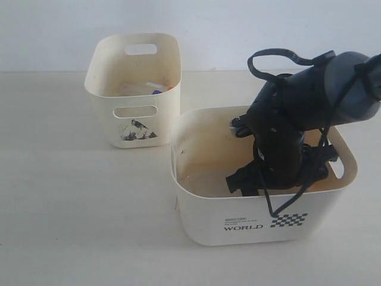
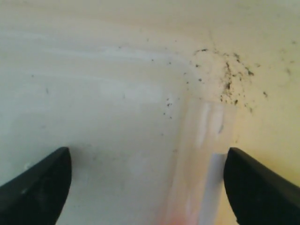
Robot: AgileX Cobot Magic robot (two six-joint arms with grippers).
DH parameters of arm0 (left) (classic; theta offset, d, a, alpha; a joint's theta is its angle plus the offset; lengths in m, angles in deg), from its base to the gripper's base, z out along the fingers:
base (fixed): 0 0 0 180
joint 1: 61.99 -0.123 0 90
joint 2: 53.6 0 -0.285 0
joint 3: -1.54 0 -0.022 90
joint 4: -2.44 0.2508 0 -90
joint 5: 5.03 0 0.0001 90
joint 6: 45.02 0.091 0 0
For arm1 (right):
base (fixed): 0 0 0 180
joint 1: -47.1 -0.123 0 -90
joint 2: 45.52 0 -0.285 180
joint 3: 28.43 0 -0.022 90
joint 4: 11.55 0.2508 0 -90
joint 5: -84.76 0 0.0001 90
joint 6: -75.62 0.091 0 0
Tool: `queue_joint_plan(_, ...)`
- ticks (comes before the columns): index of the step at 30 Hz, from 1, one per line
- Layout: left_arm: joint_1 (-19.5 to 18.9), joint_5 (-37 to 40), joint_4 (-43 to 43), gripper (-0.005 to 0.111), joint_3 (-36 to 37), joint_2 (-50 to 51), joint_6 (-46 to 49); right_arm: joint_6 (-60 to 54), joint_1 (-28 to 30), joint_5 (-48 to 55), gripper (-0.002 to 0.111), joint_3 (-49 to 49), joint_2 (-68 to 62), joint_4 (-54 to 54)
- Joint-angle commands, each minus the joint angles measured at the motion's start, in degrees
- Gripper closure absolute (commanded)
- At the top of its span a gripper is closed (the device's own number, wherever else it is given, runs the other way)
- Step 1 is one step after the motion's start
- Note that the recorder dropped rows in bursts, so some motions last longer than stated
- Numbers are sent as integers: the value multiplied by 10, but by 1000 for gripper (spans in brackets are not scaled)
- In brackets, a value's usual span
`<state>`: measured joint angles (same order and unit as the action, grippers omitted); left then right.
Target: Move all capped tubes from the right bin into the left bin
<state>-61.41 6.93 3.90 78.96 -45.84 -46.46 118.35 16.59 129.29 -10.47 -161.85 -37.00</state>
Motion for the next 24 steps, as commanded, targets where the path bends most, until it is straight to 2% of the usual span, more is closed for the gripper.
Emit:
queue_joint_plan(1,0,1,-2,102,-2,0,-5,-1,2,-29,36,3,-13,18)
queue_joint_plan(4,0,1,-2,102,-2,0,-5,-1,2,-30,53,3,-13,11)
queue_joint_plan(6,0,1,-2,102,-2,0,-5,-1,2,-30,59,3,-13,3)
queue_joint_plan(14,0,0,-2,102,-2,0,-5,-1,2,-38,60,3,-13,-1)
queue_joint_plan(16,0,0,-2,102,-2,0,-5,0,2,-38,63,3,-13,-1)
queue_joint_plan(19,0,0,-2,102,-2,0,-5,0,2,-37,79,3,-13,-1)
queue_joint_plan(23,0,0,-2,102,-2,0,-5,1,2,-34,108,3,-13,6)
queue_joint_plan(24,0,1,-2,102,-2,0,-5,3,2,-34,108,3,-13,9)
